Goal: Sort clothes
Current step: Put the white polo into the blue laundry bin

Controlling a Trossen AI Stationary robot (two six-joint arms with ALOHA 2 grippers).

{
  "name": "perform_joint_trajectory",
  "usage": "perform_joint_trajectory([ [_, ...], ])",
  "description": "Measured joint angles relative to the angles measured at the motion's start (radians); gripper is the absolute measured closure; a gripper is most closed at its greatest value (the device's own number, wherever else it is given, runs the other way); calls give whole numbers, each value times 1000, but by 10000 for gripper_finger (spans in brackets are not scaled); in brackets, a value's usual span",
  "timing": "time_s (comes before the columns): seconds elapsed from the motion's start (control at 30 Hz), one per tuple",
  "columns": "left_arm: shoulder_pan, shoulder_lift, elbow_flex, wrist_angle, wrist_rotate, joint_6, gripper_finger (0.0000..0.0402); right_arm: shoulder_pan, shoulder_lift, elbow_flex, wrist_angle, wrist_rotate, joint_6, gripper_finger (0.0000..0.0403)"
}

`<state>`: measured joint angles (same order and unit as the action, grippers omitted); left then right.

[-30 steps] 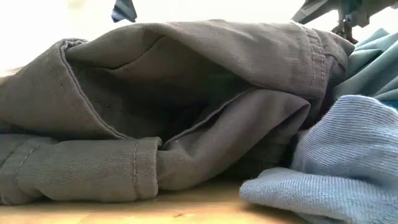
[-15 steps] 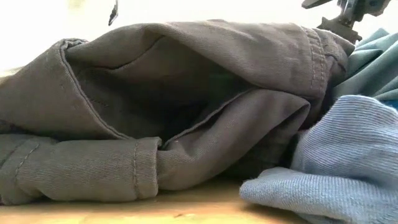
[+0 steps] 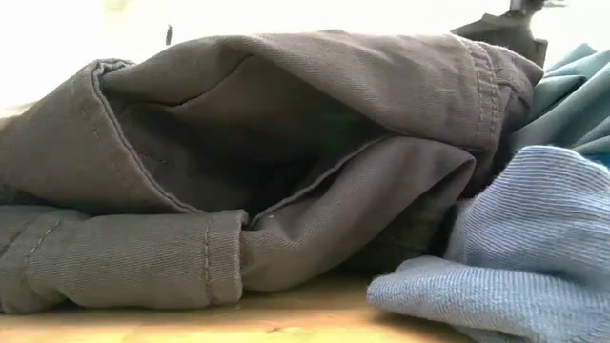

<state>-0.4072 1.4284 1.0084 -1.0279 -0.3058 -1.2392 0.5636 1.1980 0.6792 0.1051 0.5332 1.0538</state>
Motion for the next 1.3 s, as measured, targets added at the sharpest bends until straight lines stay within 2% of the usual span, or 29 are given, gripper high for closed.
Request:
perform_joint_trajectory([
  [0.27,2,153,0,51,-29,211,279,4,0,0,174,69,72,163],
  [0.37,-3,183,0,63,3,266,313,16,0,0,226,82,67,163],
  [0.47,-17,170,0,123,48,331,379,43,0,0,255,121,41,163],
  [0.5,-23,158,0,150,65,341,389,53,0,0,258,136,24,163],
  [0.6,-40,105,13,202,85,318,393,82,0,0,256,177,-25,163],
  [0.7,-66,33,37,291,57,273,398,103,0,0,259,189,-76,163],
  [0.8,-91,-57,61,483,-33,285,399,123,0,0,259,188,-124,163],
  [1.03,-88,-202,64,995,-311,426,400,153,0,0,286,167,-216,163],
  [1.13,-70,-216,64,1231,-355,531,401,152,0,0,355,126,-258,163],
  [1.3,-49,-198,64,1603,-372,705,401,134,0,0,499,48,-377,163],
])
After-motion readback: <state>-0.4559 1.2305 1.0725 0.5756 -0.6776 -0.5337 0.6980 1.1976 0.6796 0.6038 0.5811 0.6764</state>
